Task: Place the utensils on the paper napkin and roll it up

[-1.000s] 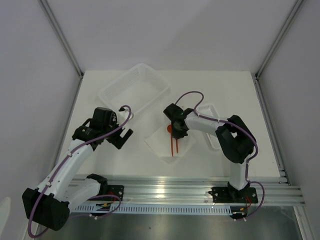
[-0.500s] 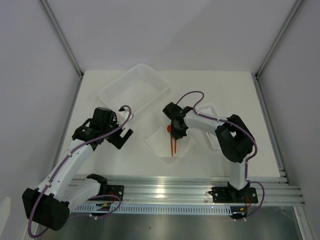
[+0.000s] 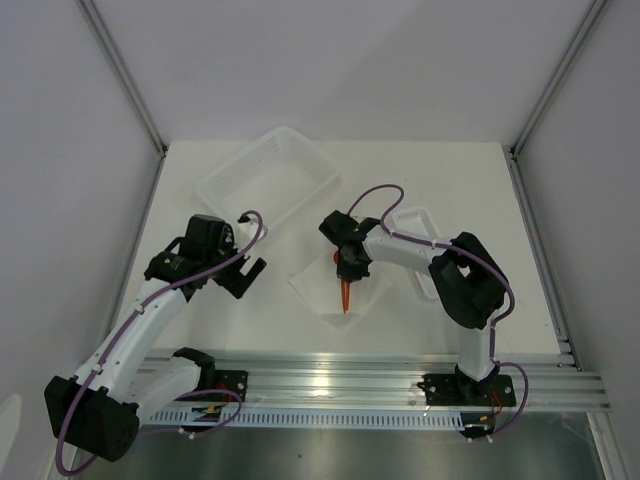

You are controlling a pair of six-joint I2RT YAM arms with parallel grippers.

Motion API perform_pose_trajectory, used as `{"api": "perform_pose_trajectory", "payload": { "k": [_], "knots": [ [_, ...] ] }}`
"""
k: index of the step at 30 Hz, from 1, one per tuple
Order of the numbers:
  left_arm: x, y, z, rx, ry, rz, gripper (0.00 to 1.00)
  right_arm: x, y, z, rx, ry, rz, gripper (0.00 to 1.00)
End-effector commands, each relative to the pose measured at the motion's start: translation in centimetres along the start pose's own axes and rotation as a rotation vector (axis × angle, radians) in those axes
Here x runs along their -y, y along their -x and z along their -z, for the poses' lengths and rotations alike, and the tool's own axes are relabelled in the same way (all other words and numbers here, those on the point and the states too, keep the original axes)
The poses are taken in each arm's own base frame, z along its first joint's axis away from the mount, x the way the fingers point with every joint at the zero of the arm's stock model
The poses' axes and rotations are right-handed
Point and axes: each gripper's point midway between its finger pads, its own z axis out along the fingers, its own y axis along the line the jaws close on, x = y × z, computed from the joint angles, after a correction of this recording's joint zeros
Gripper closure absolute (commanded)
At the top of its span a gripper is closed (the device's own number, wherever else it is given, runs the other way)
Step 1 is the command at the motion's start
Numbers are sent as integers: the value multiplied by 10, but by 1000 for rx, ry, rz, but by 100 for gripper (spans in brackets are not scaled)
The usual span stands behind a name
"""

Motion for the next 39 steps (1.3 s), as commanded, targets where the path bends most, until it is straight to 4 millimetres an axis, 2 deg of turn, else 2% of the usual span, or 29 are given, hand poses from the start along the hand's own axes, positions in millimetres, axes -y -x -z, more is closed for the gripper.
{"api": "perform_pose_trajectory", "payload": {
  "k": [1,16,25,32,36,39],
  "knots": [
    [3,9,0,42,-14,1,0,8,9,12,50,-27,5,100],
    [3,9,0,42,-14,1,1,0,10,9,53,28,37,100],
    [3,7,-1,35,-14,2,1,3,12,1,36,27,23,100],
    [3,6,-2,31,-15,2,0,5,11,1,28,24,28,82],
    [3,9,-1,38,-13,-1,1,4,11,1,21,30,39,76],
    [2,8,-1,33,-13,0,1,3,9,0,14,35,38,77]
  ]
}}
